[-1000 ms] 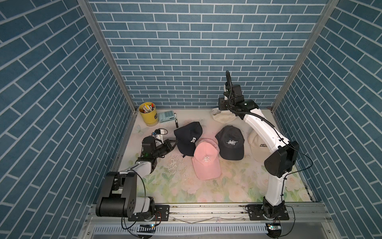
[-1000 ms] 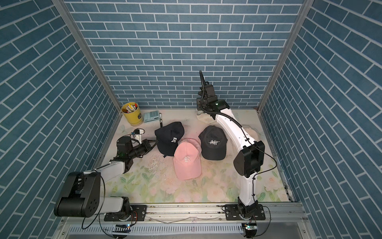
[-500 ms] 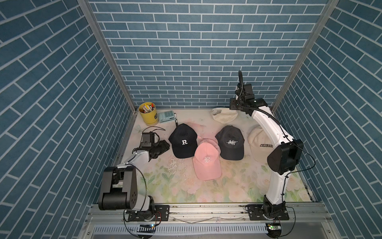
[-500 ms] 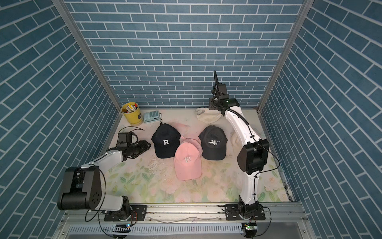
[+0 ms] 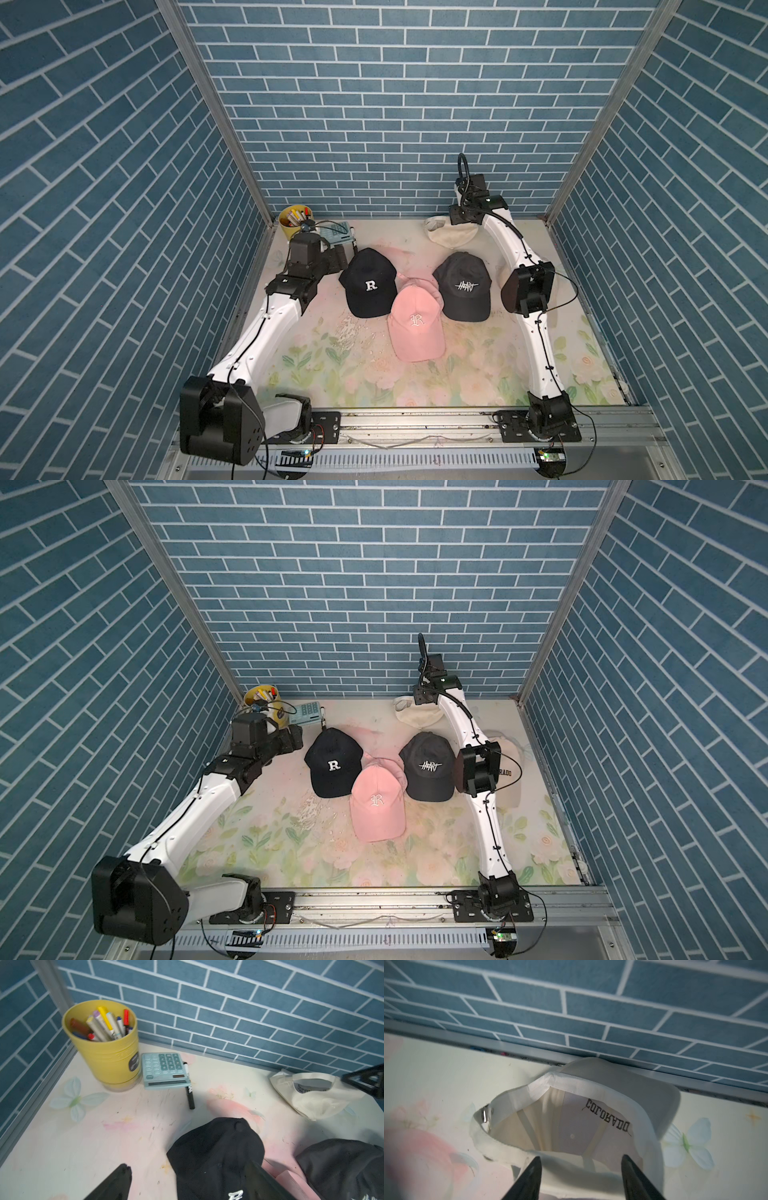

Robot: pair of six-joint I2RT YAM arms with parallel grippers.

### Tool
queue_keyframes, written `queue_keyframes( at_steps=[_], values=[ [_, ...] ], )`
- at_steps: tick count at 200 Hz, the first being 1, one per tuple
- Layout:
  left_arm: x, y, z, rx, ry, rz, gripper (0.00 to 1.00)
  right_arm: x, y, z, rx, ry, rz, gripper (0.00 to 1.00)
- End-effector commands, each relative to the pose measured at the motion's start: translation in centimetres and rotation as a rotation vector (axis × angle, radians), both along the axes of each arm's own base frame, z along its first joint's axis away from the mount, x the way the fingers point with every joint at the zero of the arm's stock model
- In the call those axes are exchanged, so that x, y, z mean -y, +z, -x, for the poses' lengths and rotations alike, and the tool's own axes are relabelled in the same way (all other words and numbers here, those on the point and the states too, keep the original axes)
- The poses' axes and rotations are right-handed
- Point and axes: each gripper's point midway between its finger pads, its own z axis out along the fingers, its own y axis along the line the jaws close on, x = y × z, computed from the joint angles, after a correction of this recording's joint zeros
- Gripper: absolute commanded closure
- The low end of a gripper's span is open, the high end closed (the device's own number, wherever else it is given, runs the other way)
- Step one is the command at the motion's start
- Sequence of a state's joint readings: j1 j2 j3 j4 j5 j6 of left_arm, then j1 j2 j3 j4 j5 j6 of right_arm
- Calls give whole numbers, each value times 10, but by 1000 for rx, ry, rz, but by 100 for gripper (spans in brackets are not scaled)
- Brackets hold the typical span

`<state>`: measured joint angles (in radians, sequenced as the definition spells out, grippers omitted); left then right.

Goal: Open the adjustable buckle of the baseball cap
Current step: Place the baseball cap at the center of the board, then pick up the baseball cap from the center of the board.

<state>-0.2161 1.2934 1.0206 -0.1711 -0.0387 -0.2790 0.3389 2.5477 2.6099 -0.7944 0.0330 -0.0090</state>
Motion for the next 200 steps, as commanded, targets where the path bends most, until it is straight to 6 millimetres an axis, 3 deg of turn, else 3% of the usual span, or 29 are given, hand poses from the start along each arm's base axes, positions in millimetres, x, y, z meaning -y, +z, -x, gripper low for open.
queue_keyframes(
  at_steps=[1,37,122,200],
  values=[
    [23,8,-16,50,-91,-83,9,-23,1,-6,81,193,78,34],
    [51,9,-34,43,-172,-133,10,-27,-16,-18,118,232,132,33],
    [69,4,-46,30,-235,-143,9,-78,37,28,164,489,124,35],
    [67,-2,-44,17,-236,-161,10,-55,1,44,83,478,374,39]
  ],
)
